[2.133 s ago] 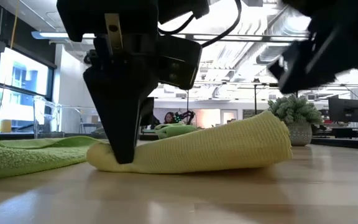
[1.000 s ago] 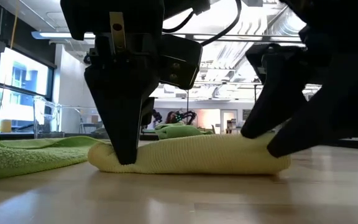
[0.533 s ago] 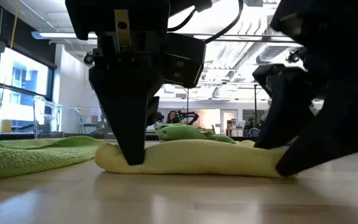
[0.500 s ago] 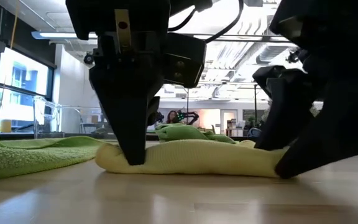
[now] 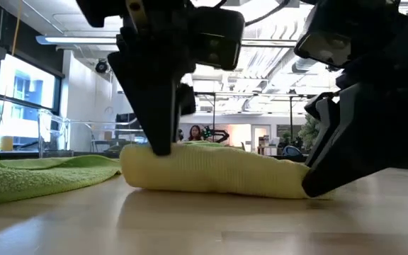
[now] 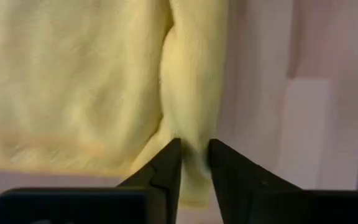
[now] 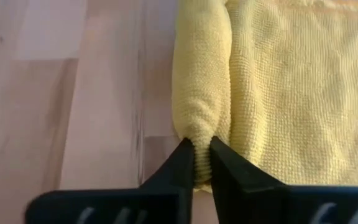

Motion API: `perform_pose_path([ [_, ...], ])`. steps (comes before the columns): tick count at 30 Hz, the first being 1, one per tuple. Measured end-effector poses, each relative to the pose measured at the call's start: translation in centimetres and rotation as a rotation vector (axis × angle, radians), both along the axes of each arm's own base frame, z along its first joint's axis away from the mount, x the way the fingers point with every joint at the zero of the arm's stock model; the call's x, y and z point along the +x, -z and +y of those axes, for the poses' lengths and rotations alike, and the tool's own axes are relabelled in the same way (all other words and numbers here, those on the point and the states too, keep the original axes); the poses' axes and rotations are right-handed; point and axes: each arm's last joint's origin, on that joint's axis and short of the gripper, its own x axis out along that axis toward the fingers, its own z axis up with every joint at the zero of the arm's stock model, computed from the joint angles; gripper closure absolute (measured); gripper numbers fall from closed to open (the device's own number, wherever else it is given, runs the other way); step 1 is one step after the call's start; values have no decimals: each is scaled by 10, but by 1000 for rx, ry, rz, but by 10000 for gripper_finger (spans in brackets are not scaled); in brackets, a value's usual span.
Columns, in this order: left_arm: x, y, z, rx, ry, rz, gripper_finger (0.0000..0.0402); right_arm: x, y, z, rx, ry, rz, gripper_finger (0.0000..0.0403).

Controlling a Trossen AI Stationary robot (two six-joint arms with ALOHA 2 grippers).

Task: Roll microfiber towels into tight, uniform cylinder then place into a basket
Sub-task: Roll the yellow towel

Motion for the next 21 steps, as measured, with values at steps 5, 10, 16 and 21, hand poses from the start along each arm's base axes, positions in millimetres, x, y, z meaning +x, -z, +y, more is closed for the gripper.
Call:
perform_pose_path([
  [5,-4,-23,3,143,47,78,305,-2,1,2,82,60,18,392],
  [10,-12,-31,-5,291,163,97,306,-7,3,6,171,142,19,398],
  [16,-19,-41,-20,403,283,49,312,-21,13,5,288,201,-45,398],
  [21,-30,-65,-14,477,174,-68,333,-33,15,-4,396,185,-85,400],
])
